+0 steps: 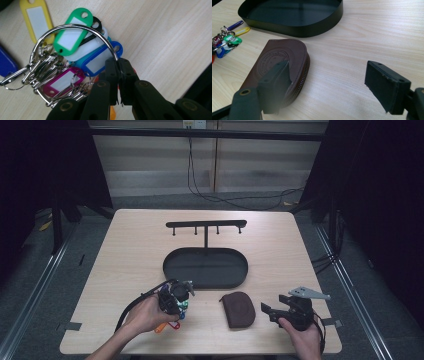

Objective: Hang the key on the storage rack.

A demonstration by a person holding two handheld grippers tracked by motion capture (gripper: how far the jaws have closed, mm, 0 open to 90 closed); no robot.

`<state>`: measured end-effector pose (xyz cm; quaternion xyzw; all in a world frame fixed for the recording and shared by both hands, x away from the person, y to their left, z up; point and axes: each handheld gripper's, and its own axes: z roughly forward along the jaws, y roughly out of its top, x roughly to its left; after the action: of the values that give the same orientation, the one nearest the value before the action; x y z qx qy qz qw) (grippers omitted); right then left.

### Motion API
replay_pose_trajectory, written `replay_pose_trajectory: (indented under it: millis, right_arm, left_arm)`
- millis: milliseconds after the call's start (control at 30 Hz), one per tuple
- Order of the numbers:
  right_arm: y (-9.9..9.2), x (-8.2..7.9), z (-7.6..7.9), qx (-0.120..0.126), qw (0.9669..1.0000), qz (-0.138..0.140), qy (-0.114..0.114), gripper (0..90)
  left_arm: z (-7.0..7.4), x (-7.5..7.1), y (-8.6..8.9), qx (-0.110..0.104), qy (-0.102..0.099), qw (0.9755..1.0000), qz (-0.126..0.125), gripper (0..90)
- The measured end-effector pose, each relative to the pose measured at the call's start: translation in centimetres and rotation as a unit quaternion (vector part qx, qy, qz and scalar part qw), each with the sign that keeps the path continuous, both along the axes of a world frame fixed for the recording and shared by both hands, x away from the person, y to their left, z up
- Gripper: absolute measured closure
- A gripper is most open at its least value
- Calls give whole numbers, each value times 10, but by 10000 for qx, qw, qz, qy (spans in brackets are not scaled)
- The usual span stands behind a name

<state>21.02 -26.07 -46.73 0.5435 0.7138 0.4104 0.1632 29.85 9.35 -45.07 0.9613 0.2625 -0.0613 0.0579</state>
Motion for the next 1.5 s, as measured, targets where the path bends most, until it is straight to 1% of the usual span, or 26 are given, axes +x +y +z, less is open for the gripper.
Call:
replay_pose_trajectory:
  millis: [100,167,200,267,367,433,500,600,633,667,700,733,767,833,900,933,967,1000,1067,1167,1200,1233,1267,1400,1433,1500]
  right_arm:
    - [0,0,0,-8,10000,6,9,204]
    - [0,0,0,-7,10000,2,14,204]
    - [0,0,0,5,10000,6,7,204]
    - [0,-1,1,13,10000,1,-50,205]
    - [0,-1,1,-2,10000,4,-21,205]
    - [0,-1,1,-2,10000,8,-21,205]
    - [0,-1,1,-16,10000,19,-22,205]
    - [0,-1,1,31,10000,40,-39,199]
    - [0,-1,1,31,10000,40,-39,199]
    - [1,-2,2,50,9999,64,-107,196]
    - [1,-2,2,50,9999,64,-107,196]
    - [1,-2,2,52,9999,75,-117,195]
    - [1,-2,2,58,9999,71,-103,191]
    - [2,-2,2,22,9999,79,-120,185]
    - [2,-1,2,25,9999,72,-111,182]
    - [1,-1,2,35,9999,60,-105,181]
    - [1,-2,2,28,9999,52,-114,180]
    - [1,-2,2,28,9999,52,-114,180]
    - [1,-2,2,27,9999,58,-106,176]
    - [1,-2,3,26,9999,81,-125,169]
    - [1,-2,3,36,9999,84,-138,158]
    - [1,-2,3,36,9999,84,-138,158]
    - [1,-2,3,38,9999,75,-138,158]
    - [1,-2,3,40,9999,67,-131,155]
    - [1,-2,3,36,9999,74,-136,155]
    - [1,-3,3,52,9999,69,-132,155]
  left_arm:
    - [9,2,3,-9,-17,10000,-64,872]
    - [15,3,4,43,-49,9999,-107,872]
    - [16,2,4,53,-74,9999,-52,872]
    - [20,3,5,143,-111,9998,-126,872]
    - [28,7,8,90,-116,9999,0,873]
    - [31,9,10,103,-94,9999,-37,873]
    - [35,10,13,90,-90,9999,22,874]
    - [42,13,17,148,7,9998,163,875]
    - [42,13,17,148,7,9998,163,875]
    - [43,14,18,112,-1,9997,213,875]
    - [43,14,18,112,-1,9997,213,875]
    - [45,15,19,132,17,9998,147,875]
    - [45,15,20,91,18,9998,191,875]
    - [48,17,22,121,4,9999,112,876]
    - [49,17,24,95,-18,9999,114,876]
    - [50,17,24,63,-25,9998,168,876]
    - [53,20,26,102,-36,9999,104,876]
    - [53,20,26,102,-36,9999,104,877]
    - [54,21,27,86,-37,9998,161,877]
    - [57,22,27,182,-71,9997,168,878]
    - [58,24,28,122,-26,9997,200,878]
    - [58,24,28,122,-26,9997,200,878]
    - [59,25,29,67,-27,9997,240,878]
    - [64,26,31,-74,-2,9998,192,878]
    - [66,27,32,-68,23,9999,139,878]
    - [71,28,33,-93,6,9999,142,879]
